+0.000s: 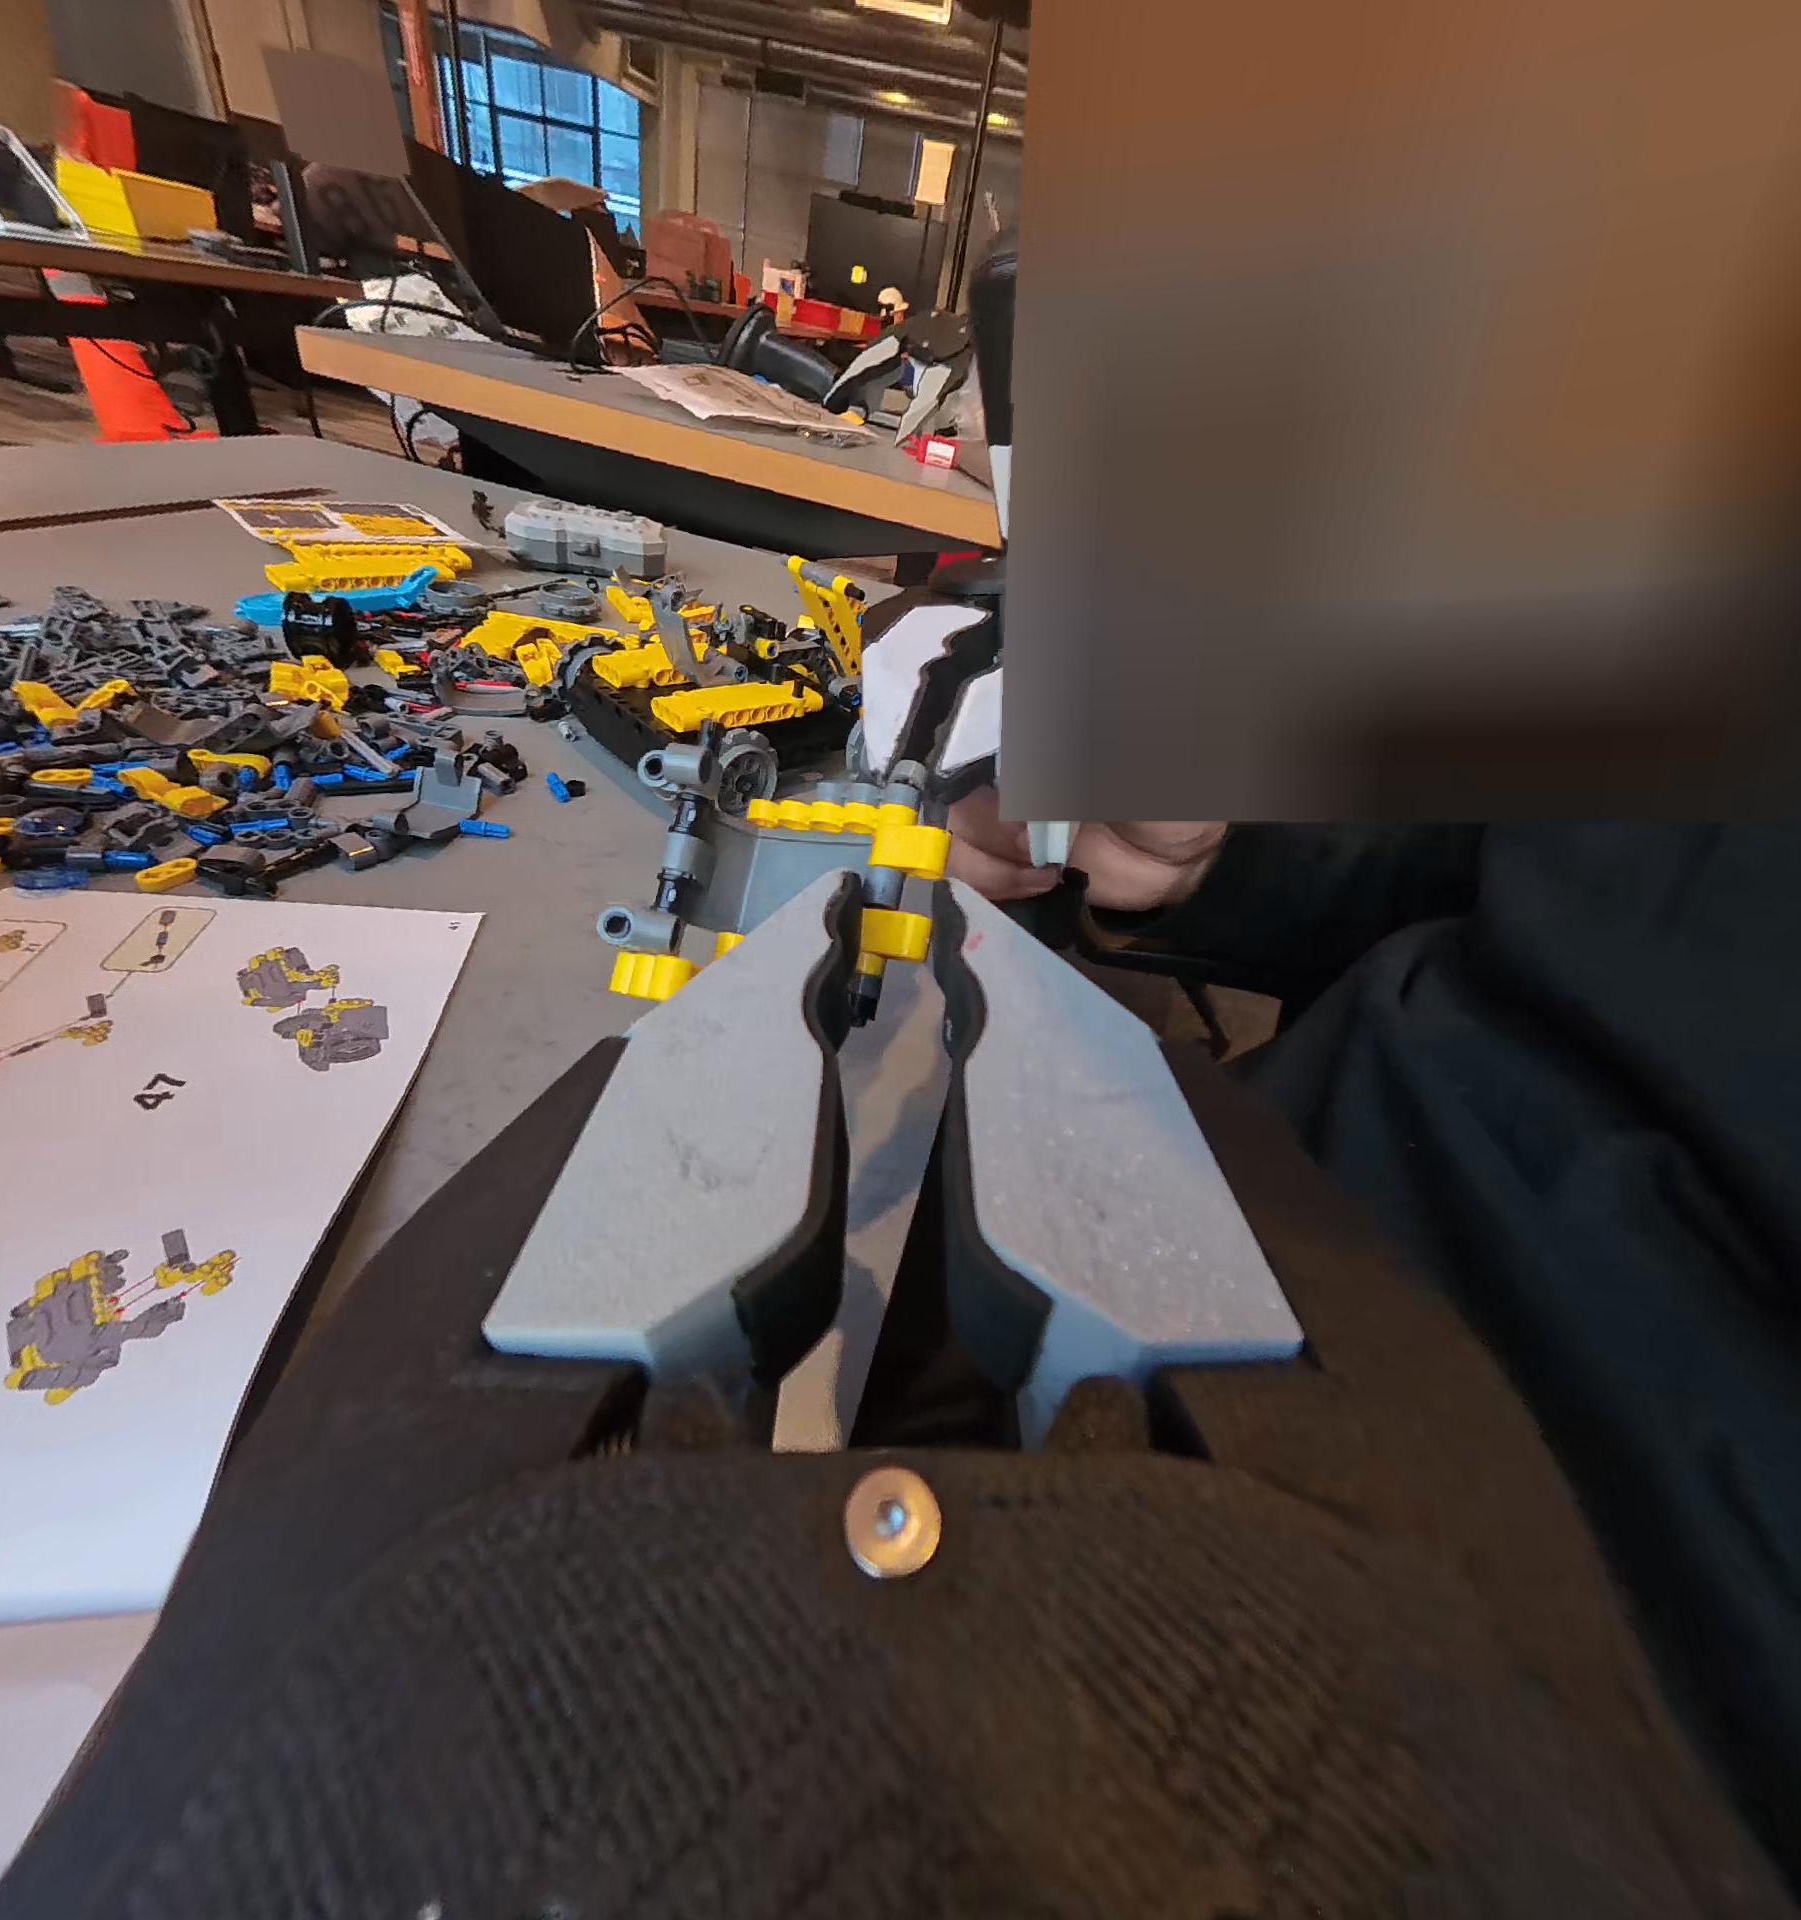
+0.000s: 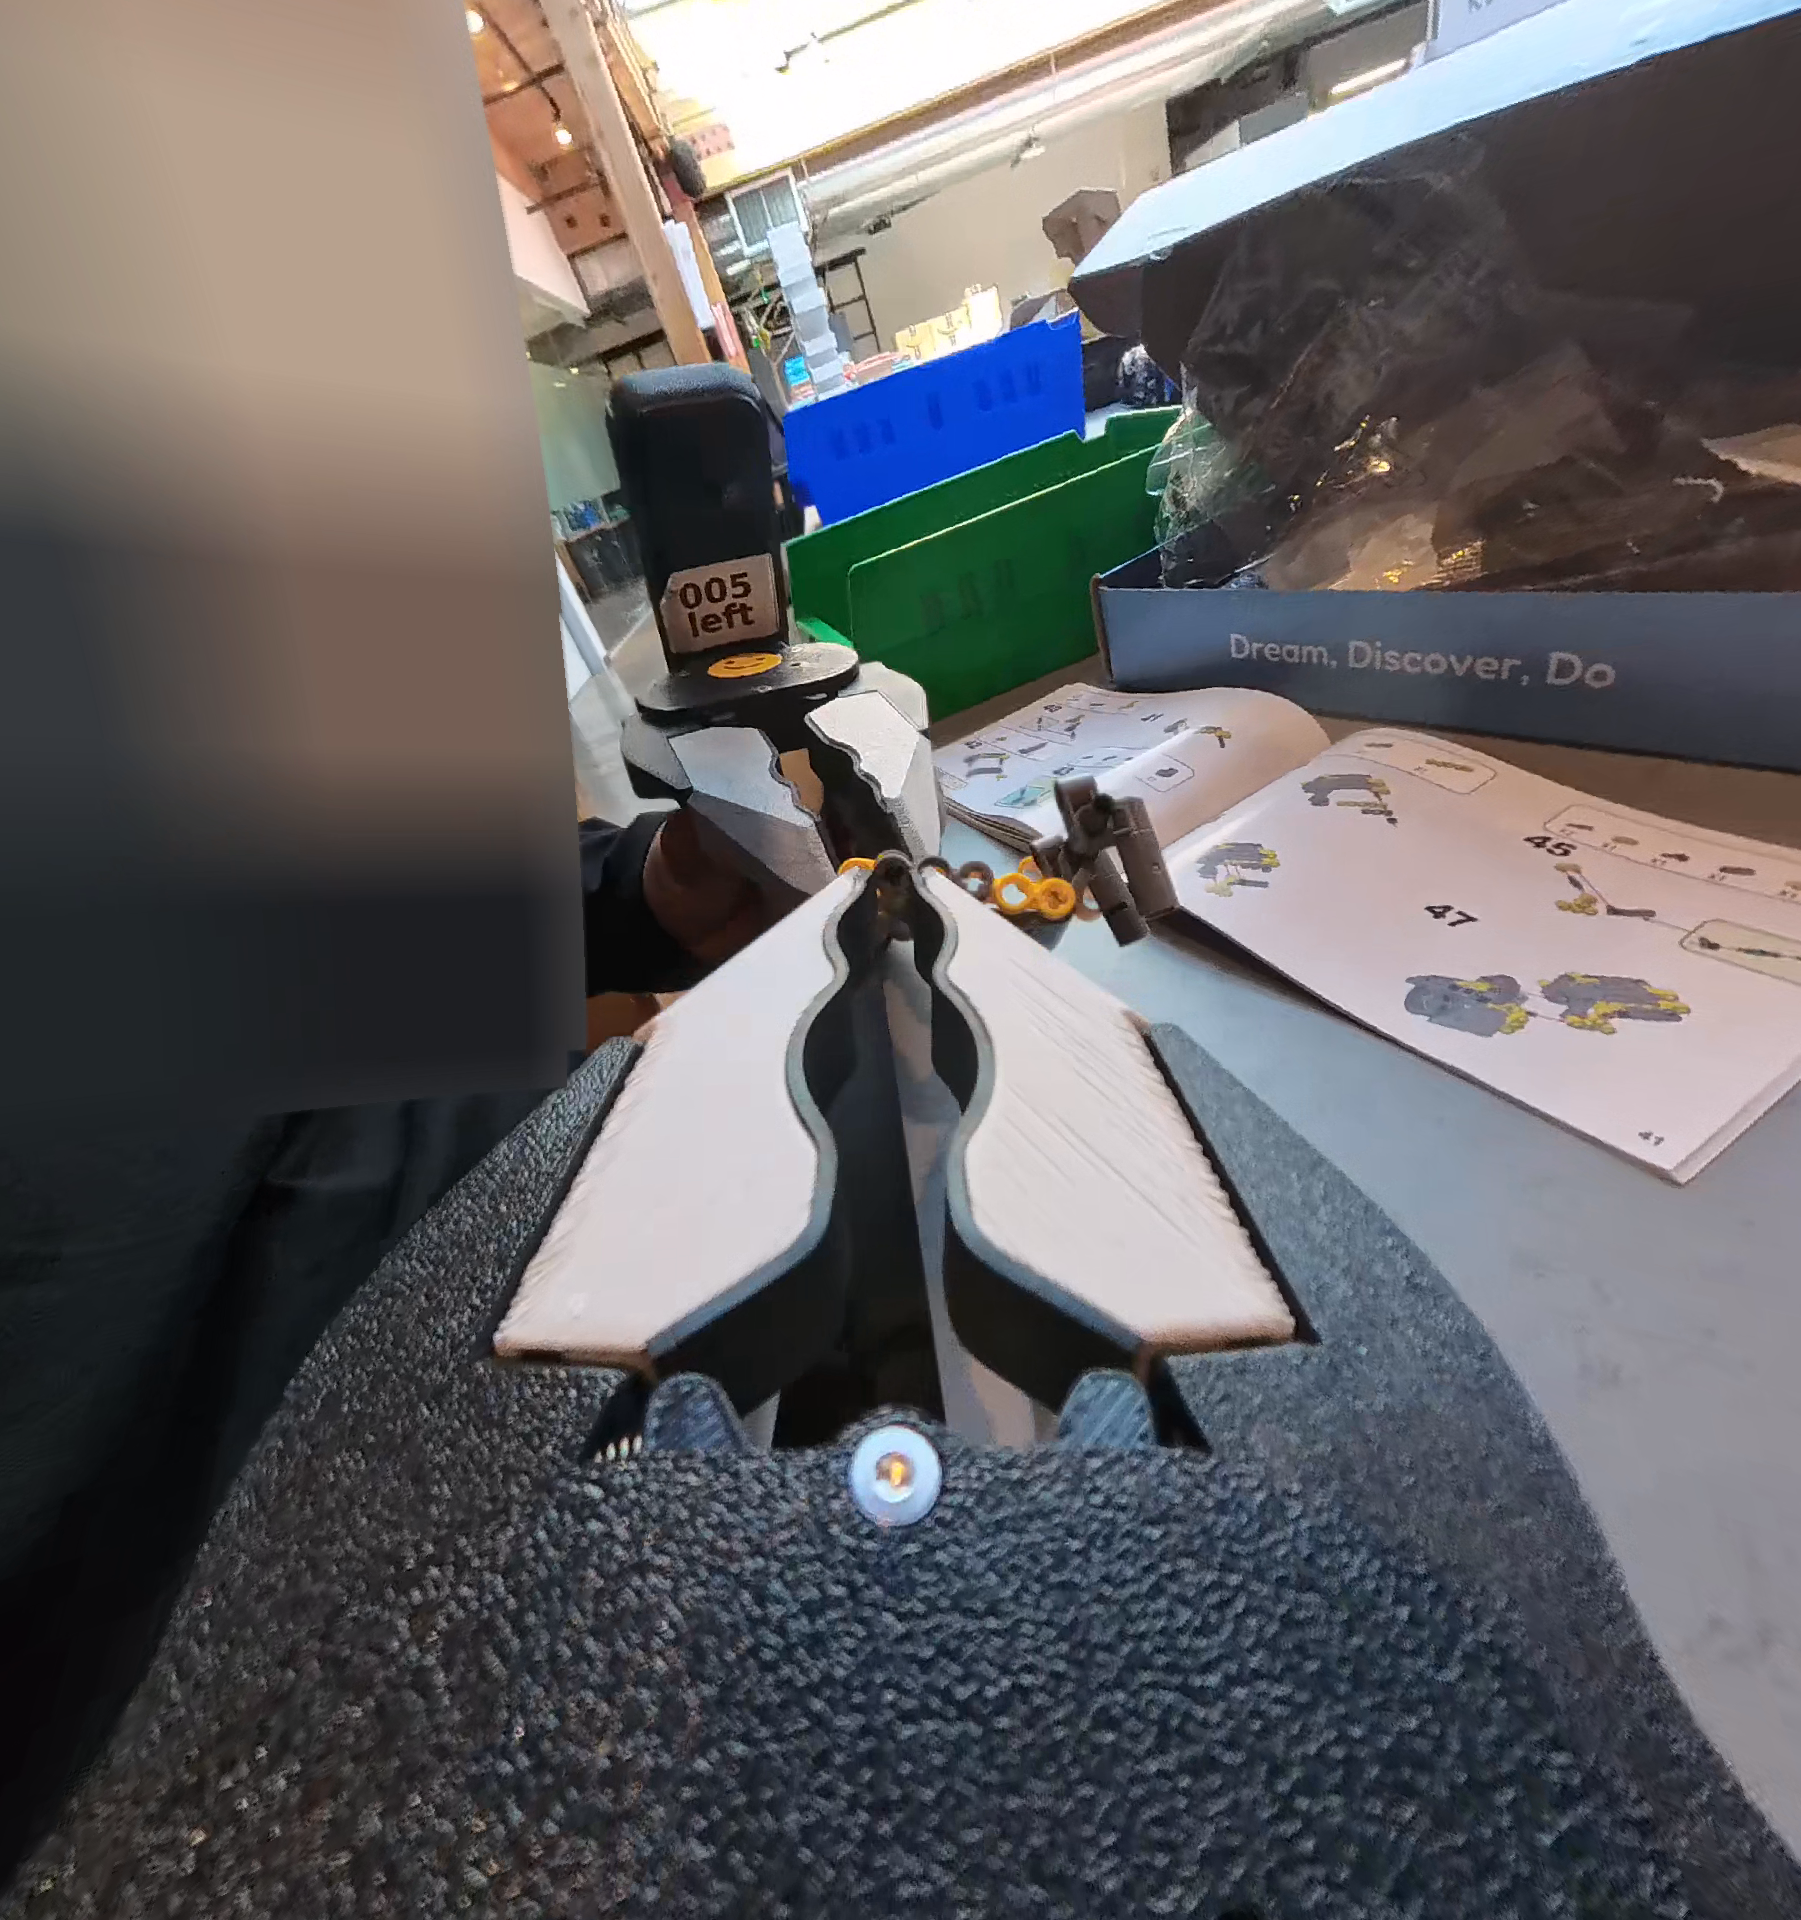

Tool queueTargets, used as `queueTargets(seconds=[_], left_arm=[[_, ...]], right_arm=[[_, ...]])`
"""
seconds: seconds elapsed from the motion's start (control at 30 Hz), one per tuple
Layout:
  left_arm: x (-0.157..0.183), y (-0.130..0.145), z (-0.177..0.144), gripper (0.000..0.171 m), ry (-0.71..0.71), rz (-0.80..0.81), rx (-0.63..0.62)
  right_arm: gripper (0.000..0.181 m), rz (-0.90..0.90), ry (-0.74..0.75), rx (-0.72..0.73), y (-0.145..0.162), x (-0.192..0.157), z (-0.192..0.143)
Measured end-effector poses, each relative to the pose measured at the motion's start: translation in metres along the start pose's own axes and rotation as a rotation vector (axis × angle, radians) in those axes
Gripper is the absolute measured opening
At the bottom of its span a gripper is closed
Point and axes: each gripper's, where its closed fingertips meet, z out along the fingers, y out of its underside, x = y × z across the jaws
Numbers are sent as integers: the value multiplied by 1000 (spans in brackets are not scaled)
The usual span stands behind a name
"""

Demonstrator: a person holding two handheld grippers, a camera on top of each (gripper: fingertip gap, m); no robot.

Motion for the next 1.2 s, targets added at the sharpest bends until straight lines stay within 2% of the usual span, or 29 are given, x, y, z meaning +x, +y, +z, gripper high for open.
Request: queueTargets(seconds=[0.27, 0.57, 0.73, 0.93, 1.2], left_arm=[[-3, 11, 3, 10, -81, 120, -100], [-30, 47, 2, 9, -271, 308, -386], [-31, 56, 4, 9, -314, 426, -472], [-24, 72, -4, 9, -349, 444, -582], [-8, 86, -8, 10, -331, 475, -604]], right_arm=[[5, 21, 3, -25, 6, 2, 2], [4, -11, 170, -257, 39, 26, 0], [4, 81, 197, -306, 50, 34, -1], [5, 281, 197, -258, 67, 20, 0], [5, 192, 318, -179, 81, 13, 1]])
